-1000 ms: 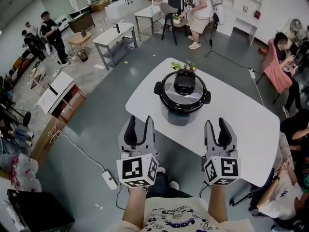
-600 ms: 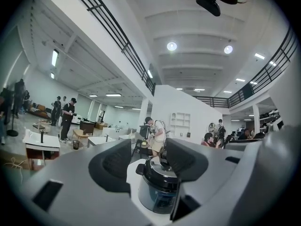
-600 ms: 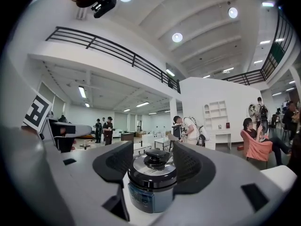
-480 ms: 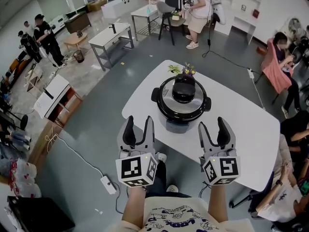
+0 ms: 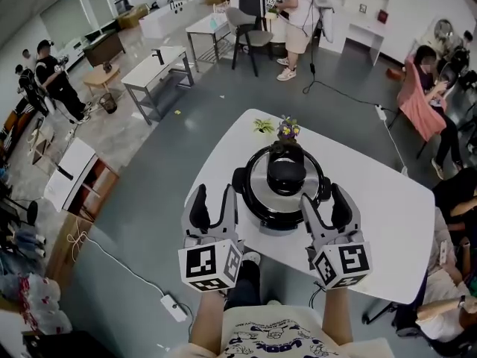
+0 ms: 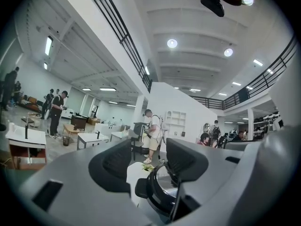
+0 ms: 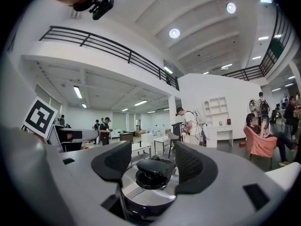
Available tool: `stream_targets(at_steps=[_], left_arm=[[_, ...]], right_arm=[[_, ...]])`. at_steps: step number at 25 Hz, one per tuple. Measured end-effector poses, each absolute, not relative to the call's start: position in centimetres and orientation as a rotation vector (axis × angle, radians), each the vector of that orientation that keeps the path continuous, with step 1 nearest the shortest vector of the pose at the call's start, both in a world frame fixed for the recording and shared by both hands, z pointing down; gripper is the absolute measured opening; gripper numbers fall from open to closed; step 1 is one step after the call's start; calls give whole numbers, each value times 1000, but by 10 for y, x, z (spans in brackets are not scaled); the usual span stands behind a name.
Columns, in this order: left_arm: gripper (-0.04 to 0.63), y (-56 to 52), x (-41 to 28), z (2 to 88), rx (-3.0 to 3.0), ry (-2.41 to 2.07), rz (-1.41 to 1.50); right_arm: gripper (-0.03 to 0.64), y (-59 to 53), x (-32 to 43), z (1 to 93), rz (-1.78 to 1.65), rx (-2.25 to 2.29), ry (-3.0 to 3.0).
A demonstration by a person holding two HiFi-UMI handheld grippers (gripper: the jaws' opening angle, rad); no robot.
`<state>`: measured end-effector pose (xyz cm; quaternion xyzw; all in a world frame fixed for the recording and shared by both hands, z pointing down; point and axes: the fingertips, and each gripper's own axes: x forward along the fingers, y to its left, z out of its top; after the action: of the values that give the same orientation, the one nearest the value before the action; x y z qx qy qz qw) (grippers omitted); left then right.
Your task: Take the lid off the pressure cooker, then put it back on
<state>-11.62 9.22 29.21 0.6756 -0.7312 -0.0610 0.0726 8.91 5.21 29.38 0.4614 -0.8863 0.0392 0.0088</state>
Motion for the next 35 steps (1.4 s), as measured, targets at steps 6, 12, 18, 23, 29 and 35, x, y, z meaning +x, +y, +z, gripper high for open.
stream_targets(at_steps=[6, 12, 18, 23, 29, 35], left_arm=[[225, 33, -145, 306, 2054, -2109, -169], [225, -17, -166, 321, 2079, -2007, -152], [225, -53, -184, 342, 2090, -1899, -126], [225, -70, -193, 364, 2077, -1819, -92], [225, -82, -192, 393, 2025, -1712, -79], [225, -77, -186, 413, 1956, -1625, -84]], right_arm=[[308, 5, 56, 303, 160, 1399, -2751], [337, -31, 28, 311, 187, 1286, -2735], [365, -53, 0, 326, 144, 1114, -2692], [370, -55, -17, 338, 77, 951, -2588], [373, -63, -25, 342, 29, 793, -2585], [373, -58, -24, 354, 23, 613, -2481]])
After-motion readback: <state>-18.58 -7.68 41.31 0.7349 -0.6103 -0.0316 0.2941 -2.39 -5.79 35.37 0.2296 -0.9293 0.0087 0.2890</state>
